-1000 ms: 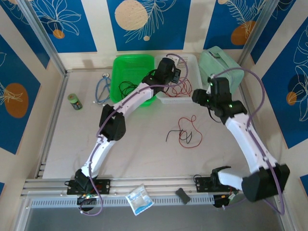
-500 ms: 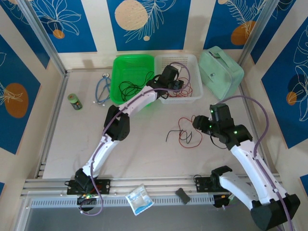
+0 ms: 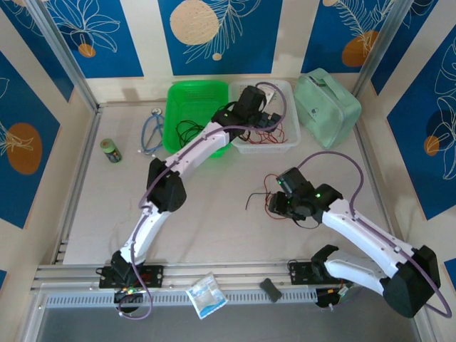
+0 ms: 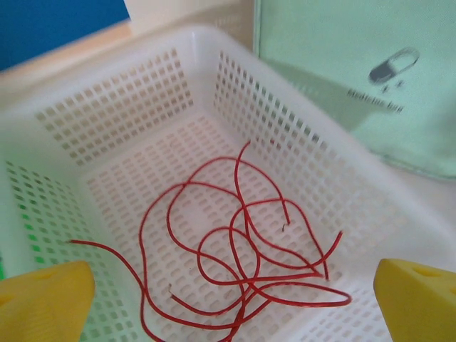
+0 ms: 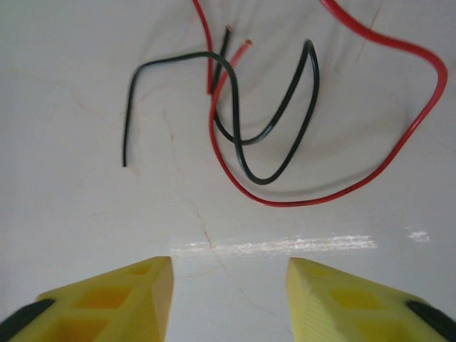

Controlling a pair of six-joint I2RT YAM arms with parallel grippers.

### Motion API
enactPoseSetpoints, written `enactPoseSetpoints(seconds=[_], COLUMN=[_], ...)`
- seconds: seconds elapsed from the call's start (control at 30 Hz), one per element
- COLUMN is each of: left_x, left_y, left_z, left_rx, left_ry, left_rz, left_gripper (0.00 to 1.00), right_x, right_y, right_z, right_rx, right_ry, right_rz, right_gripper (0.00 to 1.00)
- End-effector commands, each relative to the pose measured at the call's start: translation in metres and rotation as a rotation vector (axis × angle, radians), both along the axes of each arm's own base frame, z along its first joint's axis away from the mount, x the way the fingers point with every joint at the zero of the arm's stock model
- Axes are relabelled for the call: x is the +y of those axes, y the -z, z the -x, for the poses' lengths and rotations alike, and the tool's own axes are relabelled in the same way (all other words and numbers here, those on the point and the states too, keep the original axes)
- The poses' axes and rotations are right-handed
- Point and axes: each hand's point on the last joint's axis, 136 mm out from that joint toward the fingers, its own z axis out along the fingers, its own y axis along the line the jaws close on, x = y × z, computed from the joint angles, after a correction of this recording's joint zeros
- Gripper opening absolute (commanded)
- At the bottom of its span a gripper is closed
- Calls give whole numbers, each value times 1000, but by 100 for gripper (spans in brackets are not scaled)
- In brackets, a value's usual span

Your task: Untangle the cables

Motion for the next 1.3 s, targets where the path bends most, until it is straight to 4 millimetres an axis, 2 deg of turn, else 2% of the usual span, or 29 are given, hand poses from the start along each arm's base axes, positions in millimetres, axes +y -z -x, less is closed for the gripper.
enactPoseSetpoints(seconds=[0.0, 0.13, 0.43, 0.57, 0.73, 0.83, 0.87, 0.9, 0.97, 1.07, 1.17, 1.27], left_x=[12, 29, 81, 99, 113, 118, 119, 120, 123, 126, 127, 128], left_y=[-57, -69, -62, -58, -53, -51, -51, -51, -51, -51, -46, -41], left_z=[27, 56, 112, 126, 139, 145, 147, 149, 155, 165, 180, 195], left_rx=[-67, -81, -50, -41, -29, -23, -20, -18, -15, -19, -33, -54], left_ry=[6, -2, -38, -54, -60, -60, -58, -53, -44, -13, 49, 117], left_rz=[24, 32, 43, 35, 30, 31, 34, 36, 38, 38, 30, 35], left_gripper=[100, 100, 100, 100, 100, 100, 100, 100, 100, 100, 100, 96], right_x=[-1, -2, 1, 3, 4, 5, 5, 5, 7, 13, 21, 26], right_y=[8, 16, 30, 32, 38, 38, 37, 34, 28, 7, -26, -63], right_z=[-8, -20, -42, -48, -50, -51, -51, -51, -51, -49, -44, -35], right_rx=[0, -2, 12, 16, 29, 27, 23, 18, 6, -27, -69, -104], right_ry=[43, 41, 27, 26, 26, 25, 24, 21, 5, -39, -97, -155], right_rz=[30, 86, 154, 161, 171, 170, 169, 165, 152, 96, -13, -167], right_gripper=[39, 31, 22, 18, 15, 8, 3, 0, 0, 0, 0, 0])
